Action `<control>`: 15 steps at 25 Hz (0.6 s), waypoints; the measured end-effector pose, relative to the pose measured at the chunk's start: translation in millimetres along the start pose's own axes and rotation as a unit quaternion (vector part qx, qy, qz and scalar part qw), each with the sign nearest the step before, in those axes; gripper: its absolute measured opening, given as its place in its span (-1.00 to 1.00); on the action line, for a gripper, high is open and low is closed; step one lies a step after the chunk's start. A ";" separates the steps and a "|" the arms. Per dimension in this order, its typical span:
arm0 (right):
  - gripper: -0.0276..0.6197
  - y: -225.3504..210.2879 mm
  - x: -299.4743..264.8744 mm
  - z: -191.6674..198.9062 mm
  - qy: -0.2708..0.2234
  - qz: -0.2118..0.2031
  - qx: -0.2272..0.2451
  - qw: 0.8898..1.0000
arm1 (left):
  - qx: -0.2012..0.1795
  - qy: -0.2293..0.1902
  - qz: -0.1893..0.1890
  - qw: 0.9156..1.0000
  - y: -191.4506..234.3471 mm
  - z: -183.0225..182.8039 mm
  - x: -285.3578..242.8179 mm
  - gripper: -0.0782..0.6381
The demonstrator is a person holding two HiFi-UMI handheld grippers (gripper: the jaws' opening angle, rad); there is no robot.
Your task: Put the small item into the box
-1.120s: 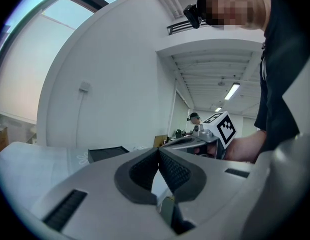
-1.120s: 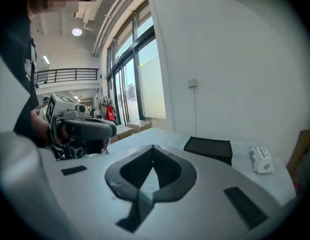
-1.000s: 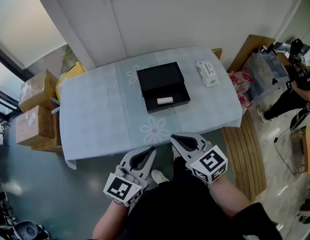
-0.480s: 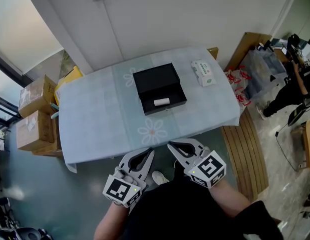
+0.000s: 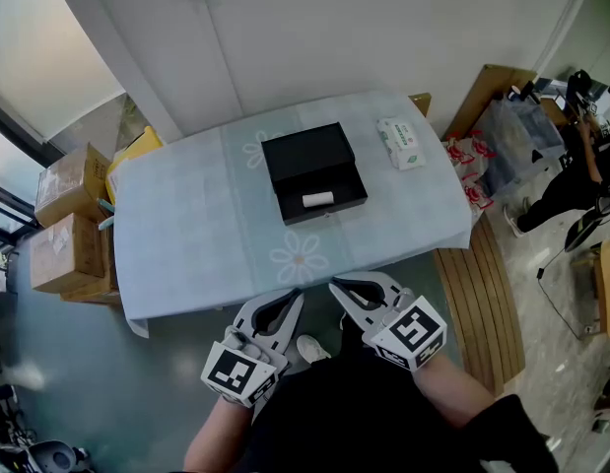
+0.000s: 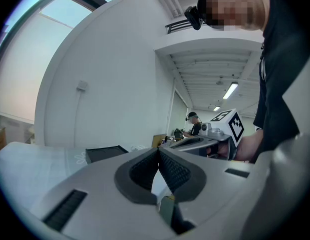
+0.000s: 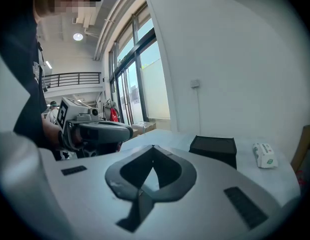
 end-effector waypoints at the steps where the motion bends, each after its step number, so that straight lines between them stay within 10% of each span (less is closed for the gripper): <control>1: -0.89 0.0 0.5 0.4 0.001 0.000 0.000 1.000 | 0.000 0.000 0.001 1.000 -0.3 0.1 -0.4 -0.76; 15: -0.89 -1.0 5.7 2.4 -0.002 0.004 -0.009 1.000 | -0.003 0.005 0.007 1.000 -3.9 0.3 -3.2 -0.76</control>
Point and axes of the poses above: the fingertips, and each gripper's own axes: x backward along the fingers, y to its left, z out of its underside, the point moved 4 cm from there along x, backward along the fingers, and after that the axes turned 1 degree about -z, right-handed, at the moved point
